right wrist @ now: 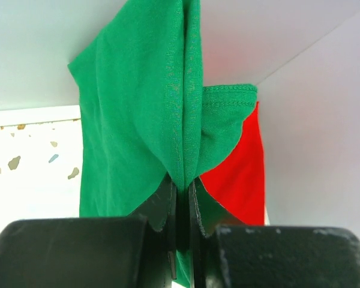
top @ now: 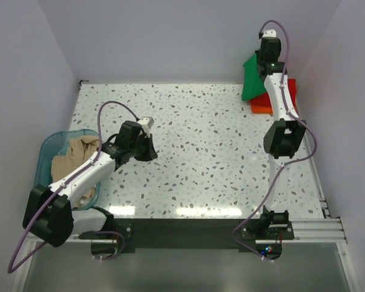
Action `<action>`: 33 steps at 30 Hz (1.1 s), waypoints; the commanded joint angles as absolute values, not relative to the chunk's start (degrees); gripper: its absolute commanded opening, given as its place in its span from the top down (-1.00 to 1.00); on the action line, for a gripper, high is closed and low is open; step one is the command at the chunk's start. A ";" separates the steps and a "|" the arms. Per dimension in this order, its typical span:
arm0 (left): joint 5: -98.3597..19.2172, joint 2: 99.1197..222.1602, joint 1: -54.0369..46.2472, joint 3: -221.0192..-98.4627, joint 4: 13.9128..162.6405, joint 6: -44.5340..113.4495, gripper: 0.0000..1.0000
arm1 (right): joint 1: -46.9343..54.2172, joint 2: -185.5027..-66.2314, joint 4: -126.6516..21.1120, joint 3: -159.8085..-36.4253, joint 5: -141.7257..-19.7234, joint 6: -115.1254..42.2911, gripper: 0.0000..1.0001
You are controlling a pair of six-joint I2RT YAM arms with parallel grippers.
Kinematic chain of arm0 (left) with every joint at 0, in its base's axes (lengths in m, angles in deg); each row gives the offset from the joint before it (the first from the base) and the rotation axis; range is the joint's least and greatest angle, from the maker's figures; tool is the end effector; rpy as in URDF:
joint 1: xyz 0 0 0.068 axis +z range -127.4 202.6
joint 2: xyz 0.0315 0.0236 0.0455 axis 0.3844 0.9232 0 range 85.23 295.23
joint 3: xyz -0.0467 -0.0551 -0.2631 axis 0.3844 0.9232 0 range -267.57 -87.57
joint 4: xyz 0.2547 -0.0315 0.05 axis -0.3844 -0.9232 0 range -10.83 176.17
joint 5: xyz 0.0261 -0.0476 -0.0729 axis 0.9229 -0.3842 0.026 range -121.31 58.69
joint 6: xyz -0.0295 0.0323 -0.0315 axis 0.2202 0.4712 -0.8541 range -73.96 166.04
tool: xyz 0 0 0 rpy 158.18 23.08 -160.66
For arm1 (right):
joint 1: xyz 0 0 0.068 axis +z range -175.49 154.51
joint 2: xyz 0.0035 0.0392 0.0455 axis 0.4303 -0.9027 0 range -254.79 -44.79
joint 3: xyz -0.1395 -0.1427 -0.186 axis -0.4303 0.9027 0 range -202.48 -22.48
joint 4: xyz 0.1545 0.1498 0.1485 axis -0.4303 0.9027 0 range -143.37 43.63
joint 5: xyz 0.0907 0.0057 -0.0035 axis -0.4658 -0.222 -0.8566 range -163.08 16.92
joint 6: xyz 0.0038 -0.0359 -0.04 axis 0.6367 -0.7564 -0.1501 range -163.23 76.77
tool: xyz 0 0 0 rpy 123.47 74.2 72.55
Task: Fold and stack the t-shirts
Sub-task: Neatly place the folded tshirt to the corner
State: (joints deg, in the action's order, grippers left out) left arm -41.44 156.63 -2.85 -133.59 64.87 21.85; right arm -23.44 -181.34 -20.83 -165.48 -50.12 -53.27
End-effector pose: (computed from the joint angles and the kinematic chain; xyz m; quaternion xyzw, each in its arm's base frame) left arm 0.2300 -0.1165 0.2337 0.0428 0.9253 -0.2288 0.2993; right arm 0.5445 0.0055 0.3353 0.0173 0.8380 -0.2046 0.5056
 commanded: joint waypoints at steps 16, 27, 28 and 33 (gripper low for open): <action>-42.82 157.30 -2.27 -132.75 66.57 23.27 1.00 | -28.82 -174.60 -27.61 -159.77 -51.38 -51.67 1.00; -43.88 158.27 -2.27 -132.84 66.92 23.19 1.00 | -32.43 -178.38 -32.00 -155.29 -49.27 -50.09 0.39; -43.88 158.10 -2.27 -132.75 66.92 23.19 1.00 | -32.52 -178.73 -32.96 -155.11 -48.40 -50.00 0.17; -44.32 157.92 -2.27 -132.66 67.10 23.10 1.00 | -33.13 -179.00 -33.68 -154.06 -47.59 -48.16 -0.82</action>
State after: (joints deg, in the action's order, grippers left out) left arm -43.01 158.25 -2.63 -132.94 65.18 21.83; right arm -32.82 -178.80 -29.44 -154.23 -49.45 -49.45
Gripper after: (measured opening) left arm 0.027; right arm 0.867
